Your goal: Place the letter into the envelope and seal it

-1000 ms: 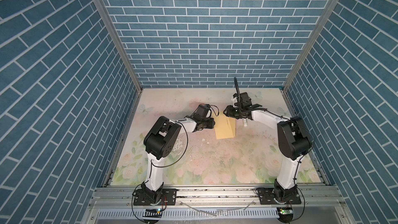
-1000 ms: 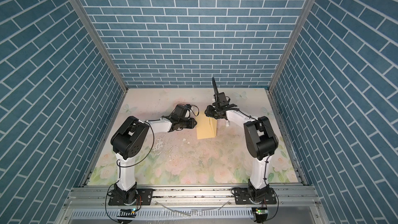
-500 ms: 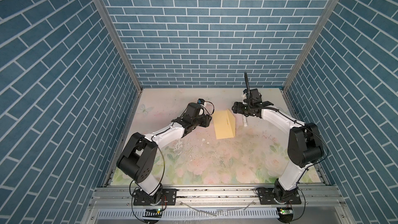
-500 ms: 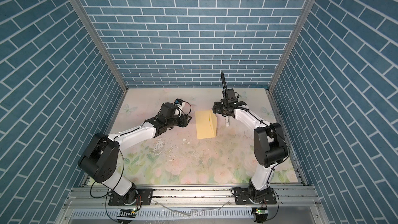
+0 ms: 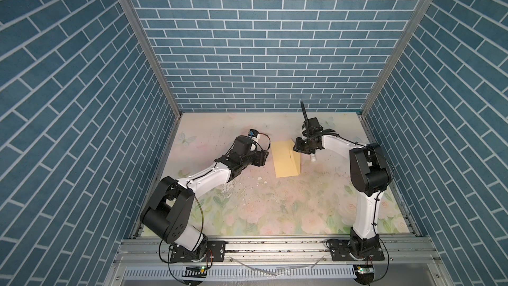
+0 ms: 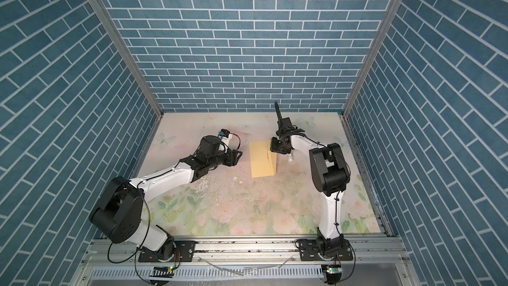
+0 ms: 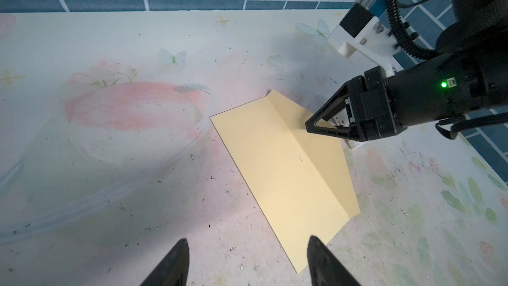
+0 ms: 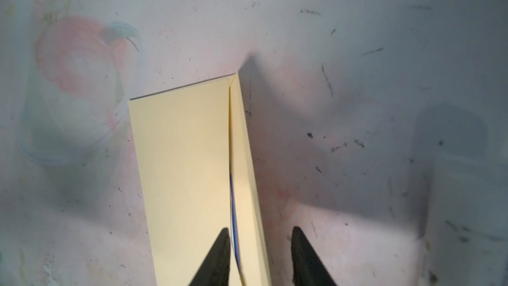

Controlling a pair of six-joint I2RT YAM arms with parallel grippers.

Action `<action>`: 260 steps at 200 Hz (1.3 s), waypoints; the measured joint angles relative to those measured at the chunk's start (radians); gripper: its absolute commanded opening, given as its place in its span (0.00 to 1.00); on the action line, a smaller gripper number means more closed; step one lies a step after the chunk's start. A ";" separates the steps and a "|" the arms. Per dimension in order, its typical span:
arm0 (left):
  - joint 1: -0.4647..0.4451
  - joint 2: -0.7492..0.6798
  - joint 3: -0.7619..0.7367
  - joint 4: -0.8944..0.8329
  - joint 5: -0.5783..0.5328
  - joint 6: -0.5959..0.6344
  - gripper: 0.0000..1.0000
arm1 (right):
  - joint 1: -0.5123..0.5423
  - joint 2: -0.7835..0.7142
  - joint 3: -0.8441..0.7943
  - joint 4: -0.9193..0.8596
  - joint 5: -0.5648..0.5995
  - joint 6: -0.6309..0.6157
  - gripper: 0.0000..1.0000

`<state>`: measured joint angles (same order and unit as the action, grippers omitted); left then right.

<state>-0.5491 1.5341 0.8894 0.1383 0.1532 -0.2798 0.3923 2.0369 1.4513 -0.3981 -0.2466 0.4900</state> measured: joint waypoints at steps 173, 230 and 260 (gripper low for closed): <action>-0.017 -0.101 -0.062 0.104 0.003 0.061 0.64 | 0.187 -0.282 -0.573 0.679 0.092 0.669 0.41; -0.158 -0.068 0.055 0.004 -0.060 0.172 0.66 | 0.172 -0.491 -0.623 0.579 0.268 0.577 0.73; -0.209 0.047 0.203 -0.081 -0.107 0.181 0.65 | 0.113 -0.643 -0.623 0.453 0.350 0.442 0.79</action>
<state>-0.7586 1.5810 1.0927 0.0570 0.0463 -0.0986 0.5049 1.3941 0.8288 0.0551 0.1036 0.9318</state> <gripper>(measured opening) 0.654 0.773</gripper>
